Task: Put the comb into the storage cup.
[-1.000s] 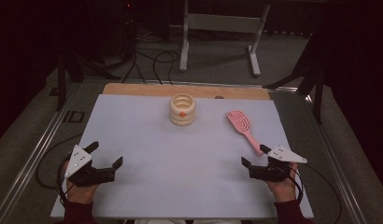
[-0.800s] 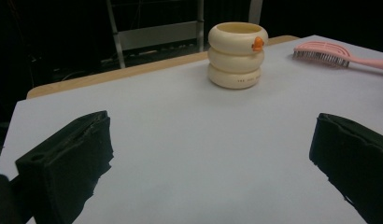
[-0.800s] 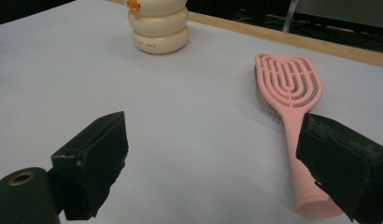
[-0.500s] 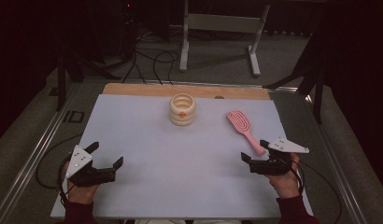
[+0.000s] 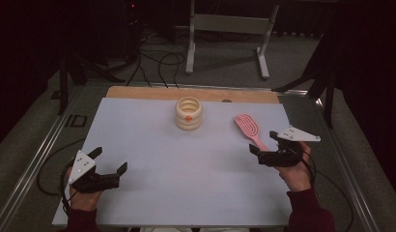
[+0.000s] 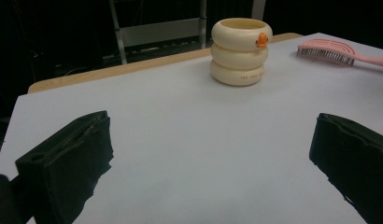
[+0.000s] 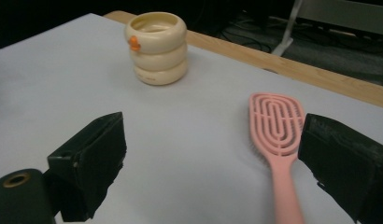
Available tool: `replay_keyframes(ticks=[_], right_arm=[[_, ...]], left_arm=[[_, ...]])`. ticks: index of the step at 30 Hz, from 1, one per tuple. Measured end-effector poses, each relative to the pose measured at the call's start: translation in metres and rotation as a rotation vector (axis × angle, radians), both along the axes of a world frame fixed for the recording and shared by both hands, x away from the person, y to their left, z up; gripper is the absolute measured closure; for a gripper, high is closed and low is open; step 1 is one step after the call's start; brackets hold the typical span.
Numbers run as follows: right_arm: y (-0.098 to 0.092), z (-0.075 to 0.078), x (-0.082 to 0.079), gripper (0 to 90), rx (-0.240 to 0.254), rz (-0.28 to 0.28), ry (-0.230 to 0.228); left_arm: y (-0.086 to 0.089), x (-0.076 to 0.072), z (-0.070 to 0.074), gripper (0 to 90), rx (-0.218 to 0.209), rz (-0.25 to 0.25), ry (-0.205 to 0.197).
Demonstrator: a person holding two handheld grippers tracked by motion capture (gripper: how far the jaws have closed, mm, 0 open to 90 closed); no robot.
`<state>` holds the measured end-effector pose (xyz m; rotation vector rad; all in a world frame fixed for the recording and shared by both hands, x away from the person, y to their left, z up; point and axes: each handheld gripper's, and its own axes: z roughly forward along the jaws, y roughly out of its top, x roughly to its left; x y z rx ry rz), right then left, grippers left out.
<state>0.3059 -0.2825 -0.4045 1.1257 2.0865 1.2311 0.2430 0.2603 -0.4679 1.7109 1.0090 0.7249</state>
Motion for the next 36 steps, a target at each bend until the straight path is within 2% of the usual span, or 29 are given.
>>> replay_keyframes(ticks=[2, 3, 5, 11, 15, 20, 28, 33, 34, 36], right_arm=[[0.000, 0.000, 0.000, 7.5, 0.000, 0.000, 0.000], [0.000, 0.005, 0.008, 7.6, -0.013, 0.004, 0.012], [0.000, 0.006, 0.010, 7.5, -0.022, 0.003, 0.013], [0.000, 0.009, 0.019, 7.5, -0.052, -0.001, -0.002], [-0.002, 0.010, 0.023, 7.5, -0.034, 0.000, 0.006], [-0.003, 0.010, 0.033, 7.6, -0.043, -0.009, 0.015], [-0.003, 0.014, 0.050, 7.6, -0.039, -0.017, 0.042], [0.000, 0.014, 0.059, 7.6, -0.063, -0.019, 0.065], [0.001, 0.012, 0.065, 7.6, -0.079, -0.016, 0.087], [0.002, 0.010, 0.069, 7.6, -0.090, -0.020, 0.096]], left_arm=[[0.000, 0.000, 0.000, 0.0, -0.001, -0.001, 0.001], [0.000, 0.001, -0.001, 0.0, 0.000, -0.002, 0.002], [0.000, 0.001, -0.001, 0.0, -0.001, -0.002, 0.002], [-0.002, 0.002, -0.001, 0.0, 0.002, -0.005, 0.005], [0.000, 0.001, 0.000, 0.0, -0.001, -0.004, -0.001], [-0.001, 0.001, 0.000, 0.0, 0.001, -0.003, 0.000], [-0.001, 0.001, 0.000, 0.0, 0.000, -0.004, 0.000], [-0.001, 0.001, 0.000, 0.0, -0.001, -0.004, 0.000], [-0.001, 0.001, 0.000, 0.0, -0.001, -0.005, 0.000], [-0.001, 0.001, 0.000, 0.0, 0.000, -0.005, 0.000]])
